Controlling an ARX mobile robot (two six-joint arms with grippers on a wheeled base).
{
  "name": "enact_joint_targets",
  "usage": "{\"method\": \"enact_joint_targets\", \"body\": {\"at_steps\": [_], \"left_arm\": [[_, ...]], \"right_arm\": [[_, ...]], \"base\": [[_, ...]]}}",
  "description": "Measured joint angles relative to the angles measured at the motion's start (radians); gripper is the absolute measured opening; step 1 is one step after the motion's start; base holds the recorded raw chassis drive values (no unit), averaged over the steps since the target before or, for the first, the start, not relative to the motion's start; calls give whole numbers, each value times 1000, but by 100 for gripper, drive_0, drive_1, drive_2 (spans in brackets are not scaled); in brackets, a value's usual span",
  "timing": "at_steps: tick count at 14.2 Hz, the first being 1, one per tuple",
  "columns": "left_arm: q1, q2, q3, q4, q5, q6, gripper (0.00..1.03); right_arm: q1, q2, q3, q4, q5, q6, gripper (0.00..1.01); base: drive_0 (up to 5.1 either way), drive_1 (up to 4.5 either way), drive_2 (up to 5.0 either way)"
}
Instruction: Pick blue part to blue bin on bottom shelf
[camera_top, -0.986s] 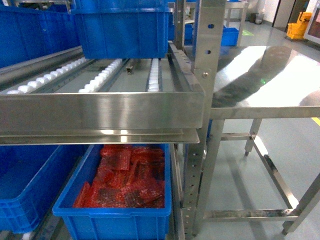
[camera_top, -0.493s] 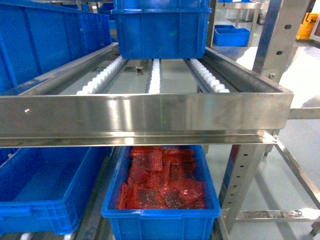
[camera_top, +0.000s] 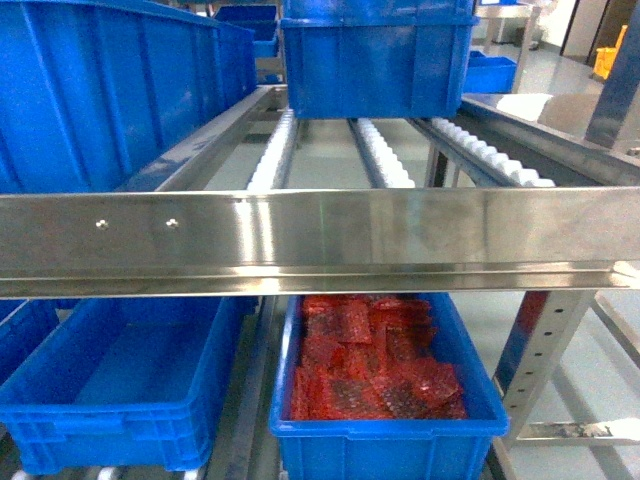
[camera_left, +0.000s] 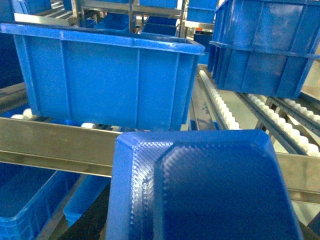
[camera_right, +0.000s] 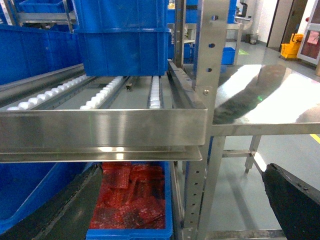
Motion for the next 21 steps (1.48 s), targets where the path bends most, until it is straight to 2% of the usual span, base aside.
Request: {"method": "enact_joint_targets", "body": {"at_steps": [4,21], "left_arm": [[0,0,0,-2,1,0,43],[1,-2,1,0,-2,0,43]], "right_arm": [[0,0,0,0,0,0,98],[0,0,0,1,-3,0,98]], "base": [[-504,242,242],[0,0,0]]}}
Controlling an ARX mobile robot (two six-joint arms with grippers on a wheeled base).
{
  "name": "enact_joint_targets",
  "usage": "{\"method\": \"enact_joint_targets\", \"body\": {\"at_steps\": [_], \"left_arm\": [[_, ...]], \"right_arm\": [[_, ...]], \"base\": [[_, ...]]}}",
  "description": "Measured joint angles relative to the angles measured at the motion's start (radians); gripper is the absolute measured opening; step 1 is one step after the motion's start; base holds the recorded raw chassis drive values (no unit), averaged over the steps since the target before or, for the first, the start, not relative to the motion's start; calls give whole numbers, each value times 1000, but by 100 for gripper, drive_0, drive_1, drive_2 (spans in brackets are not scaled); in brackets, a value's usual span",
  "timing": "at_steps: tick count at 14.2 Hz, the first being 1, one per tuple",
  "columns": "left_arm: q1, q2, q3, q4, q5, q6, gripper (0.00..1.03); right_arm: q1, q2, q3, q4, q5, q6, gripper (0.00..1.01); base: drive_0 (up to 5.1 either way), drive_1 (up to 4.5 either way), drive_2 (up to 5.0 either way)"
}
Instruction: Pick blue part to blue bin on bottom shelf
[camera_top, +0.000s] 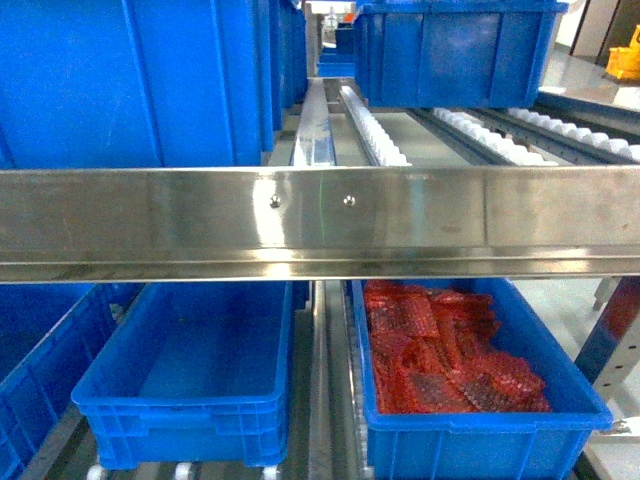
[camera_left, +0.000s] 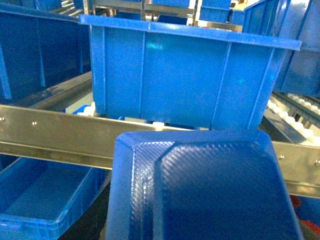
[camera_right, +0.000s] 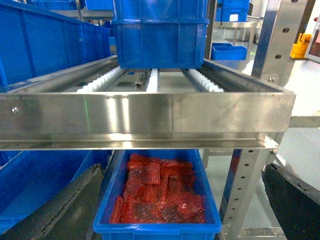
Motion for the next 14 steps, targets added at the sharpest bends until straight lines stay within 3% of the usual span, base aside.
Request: {"method": "enact_joint_targets", "body": {"at_steps": [14], "left_arm": [[0,0,0,0,0,0,43]], "right_arm": [[0,0,0,-3,3,0,98]], "base": [[0,0,0]]}}
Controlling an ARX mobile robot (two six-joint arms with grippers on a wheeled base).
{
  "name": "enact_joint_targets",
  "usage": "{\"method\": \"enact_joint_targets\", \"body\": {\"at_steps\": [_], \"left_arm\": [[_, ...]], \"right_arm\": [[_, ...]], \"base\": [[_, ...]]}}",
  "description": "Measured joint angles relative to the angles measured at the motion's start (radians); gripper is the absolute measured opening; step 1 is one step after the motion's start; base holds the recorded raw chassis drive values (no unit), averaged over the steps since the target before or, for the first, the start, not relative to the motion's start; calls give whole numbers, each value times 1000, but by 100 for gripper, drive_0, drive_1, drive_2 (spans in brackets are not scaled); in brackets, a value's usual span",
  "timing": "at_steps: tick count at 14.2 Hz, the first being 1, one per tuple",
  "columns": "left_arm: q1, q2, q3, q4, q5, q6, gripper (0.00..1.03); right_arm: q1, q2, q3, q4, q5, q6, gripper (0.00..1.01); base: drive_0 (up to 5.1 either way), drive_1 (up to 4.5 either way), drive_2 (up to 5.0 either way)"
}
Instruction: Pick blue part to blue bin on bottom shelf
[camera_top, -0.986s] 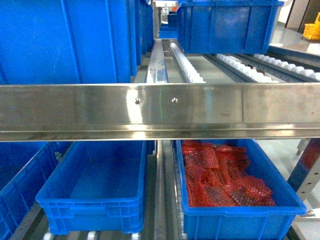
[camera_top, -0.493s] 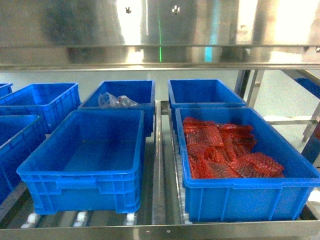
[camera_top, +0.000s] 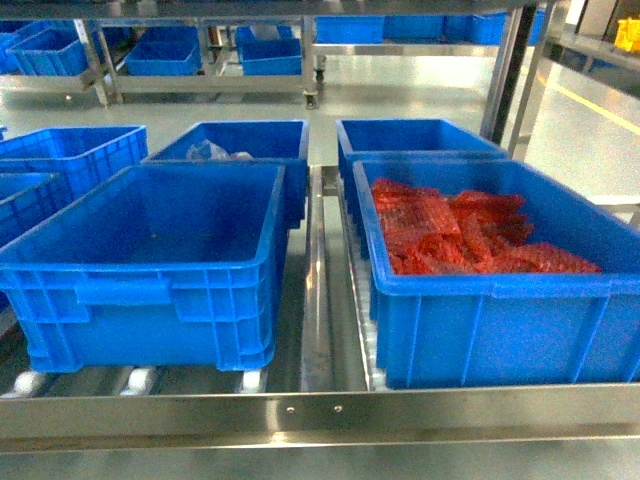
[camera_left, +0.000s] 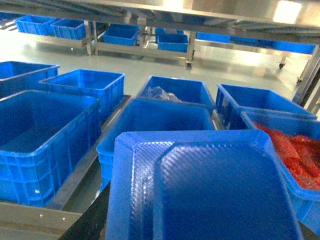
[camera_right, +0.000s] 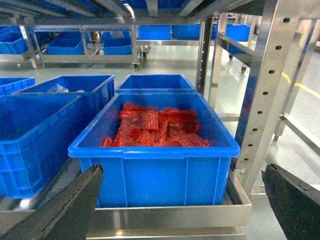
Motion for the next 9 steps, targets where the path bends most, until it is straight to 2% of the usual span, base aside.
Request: {"method": "enact_joint_targets", "body": {"at_steps": [9], "left_arm": [[0,1,0,-3,0,0,43]], "right_arm": [[0,0,0,0,0,0,98]], "base": [[0,0,0]]}}
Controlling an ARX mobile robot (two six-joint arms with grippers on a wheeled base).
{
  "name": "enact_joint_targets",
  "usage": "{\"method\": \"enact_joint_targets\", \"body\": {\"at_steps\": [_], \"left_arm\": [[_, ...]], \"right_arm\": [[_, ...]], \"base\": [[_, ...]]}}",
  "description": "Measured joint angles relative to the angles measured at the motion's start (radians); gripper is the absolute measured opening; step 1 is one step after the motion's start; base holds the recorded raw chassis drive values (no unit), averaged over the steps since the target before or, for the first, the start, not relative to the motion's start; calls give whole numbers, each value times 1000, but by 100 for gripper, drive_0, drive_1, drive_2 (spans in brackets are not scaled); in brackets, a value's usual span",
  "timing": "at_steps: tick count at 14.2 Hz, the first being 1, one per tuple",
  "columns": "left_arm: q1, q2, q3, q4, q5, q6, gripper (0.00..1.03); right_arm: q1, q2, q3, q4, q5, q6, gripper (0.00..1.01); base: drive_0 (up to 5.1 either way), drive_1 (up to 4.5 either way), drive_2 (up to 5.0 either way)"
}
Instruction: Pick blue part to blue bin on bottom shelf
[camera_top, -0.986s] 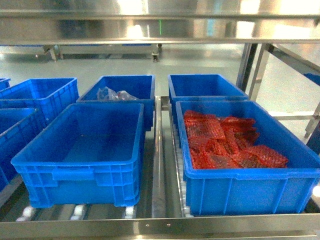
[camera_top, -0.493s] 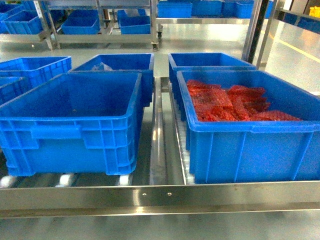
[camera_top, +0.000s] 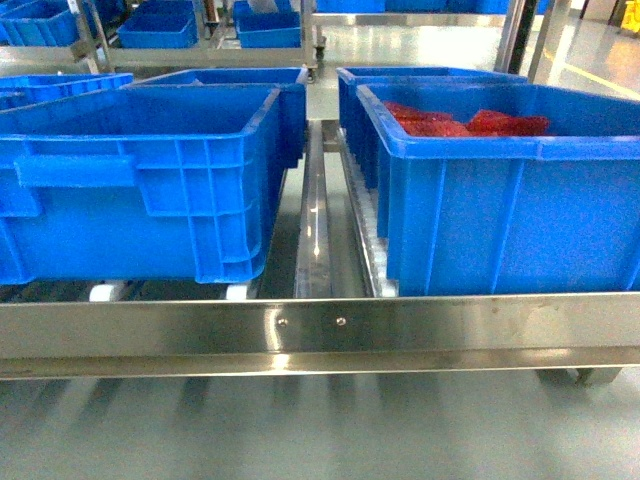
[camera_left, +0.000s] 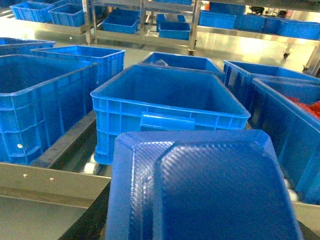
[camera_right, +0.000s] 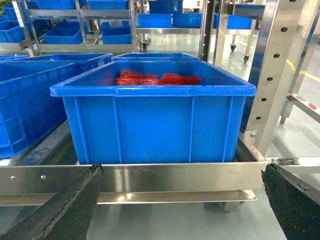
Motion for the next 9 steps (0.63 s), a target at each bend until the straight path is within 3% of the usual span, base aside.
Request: {"method": "enact_joint_targets", "body": {"at_steps": [5,9], "left_arm": [[0,0,0,1,0,0,43],[0,-1,0,1,0,0,43]], "right_arm": [[0,0,0,0,0,0,98],[0,0,0,1,0,0,98]], "base": [[0,0,0],[-2,393,-396]]}}
